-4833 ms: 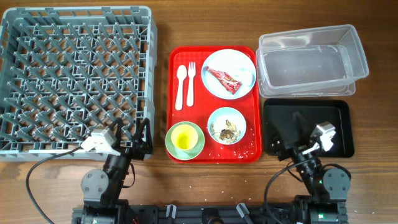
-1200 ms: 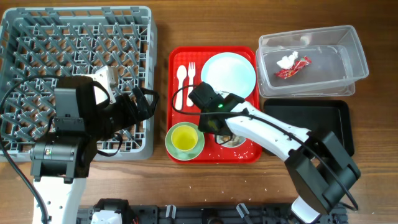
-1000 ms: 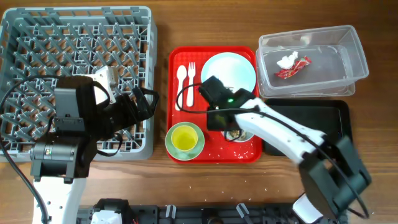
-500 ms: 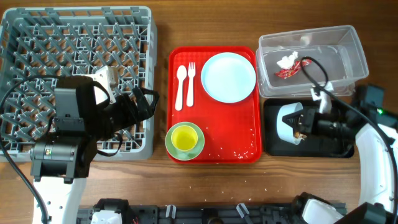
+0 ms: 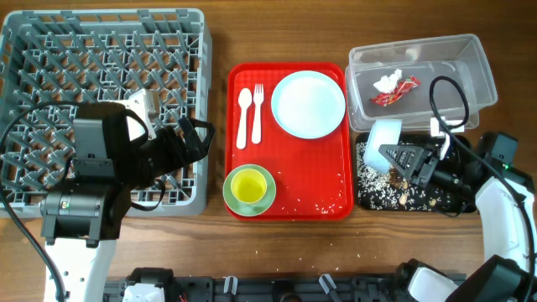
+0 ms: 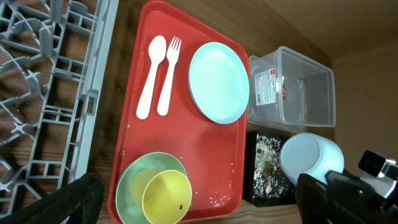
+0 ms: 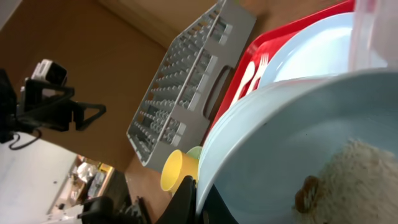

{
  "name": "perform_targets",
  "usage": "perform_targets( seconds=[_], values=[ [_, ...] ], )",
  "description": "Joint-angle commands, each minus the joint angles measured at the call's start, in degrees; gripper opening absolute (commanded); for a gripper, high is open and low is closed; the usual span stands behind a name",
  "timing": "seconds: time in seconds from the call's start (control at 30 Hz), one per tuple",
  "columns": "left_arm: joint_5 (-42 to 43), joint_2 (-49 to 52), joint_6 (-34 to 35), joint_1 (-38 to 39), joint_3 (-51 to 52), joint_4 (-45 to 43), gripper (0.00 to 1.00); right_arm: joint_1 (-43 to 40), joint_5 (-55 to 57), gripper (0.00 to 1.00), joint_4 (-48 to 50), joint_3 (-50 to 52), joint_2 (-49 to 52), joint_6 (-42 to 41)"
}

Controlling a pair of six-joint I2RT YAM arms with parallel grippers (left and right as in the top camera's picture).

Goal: Sort waste into correct bins and load items into the dishwasher rack
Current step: 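Tip the blue bowl over the black tray to dump scraps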

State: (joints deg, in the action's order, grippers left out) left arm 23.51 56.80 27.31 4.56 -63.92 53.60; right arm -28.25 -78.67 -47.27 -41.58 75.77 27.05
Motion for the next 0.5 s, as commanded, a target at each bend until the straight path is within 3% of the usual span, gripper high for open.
perform_targets(
  seconds=[0.0,0.03,0.07,0.1,0.17,0.23,0.3,0.33,0.37,0.4,0.43,0.47],
  values=[
    [0.5,-0.1,0.0,0.1,-0.9,-0.1,1.0,-2.8,-1.5,0.04,0.1,0.1,0.4,-0.6],
    [0.5,-0.1,-0.1,0.1,-0.9,-0.1,1.0,-3.4,4.5,0.04,2.1,0.2,0.7,-1.7],
    [0.5,-0.1,0.0,0.1,-0.9,-0.1,1.0,-3.7,1.9,0.04,5.6,0.6,1.3,-8.1],
    [0.5,-0.1,0.0,0.1,-0.9,-0.1,1.0,-3.9,-3.3,0.05,4.7,0.6,1.3,-6.2],
    [0.5,-0.1,0.0,0.1,-0.9,-0.1,1.0,-4.0,1.1,0.04,4.9,0.9,1.7,-9.2],
    [0.5,-0.1,0.0,0.1,-0.9,-0.1,1.0,-4.0,-0.5,0.04,3.2,0.9,1.7,-4.1],
    [0.5,-0.1,0.0,0.1,-0.9,-0.1,1.0,-4.0,-4.8,0.04,4.2,0.9,1.8,-4.4],
    [0.5,-0.1,0.0,0.1,-0.9,-0.1,1.0,-4.0,-2.3,0.04,6.6,0.9,2.0,-8.3],
    [0.5,-0.1,0.0,0.1,-0.9,-0.1,1.0,-3.9,-13.3,0.04,5.9,0.9,2.0,-7.9],
    [0.5,-0.1,0.0,0.1,-0.9,-0.1,1.0,-3.5,-12.5,0.04,4.3,0.8,1.2,-2.8],
    [0.5,-0.1,0.0,0.1,-0.9,-0.1,1.0,-3.5,-0.9,0.04,6.5,0.8,1.2,-7.8],
    [0.5,-0.1,0.0,0.1,-0.9,-0.1,1.0,-3.5,3.8,0.04,6.7,0.8,1.5,-14.3]
  ],
)
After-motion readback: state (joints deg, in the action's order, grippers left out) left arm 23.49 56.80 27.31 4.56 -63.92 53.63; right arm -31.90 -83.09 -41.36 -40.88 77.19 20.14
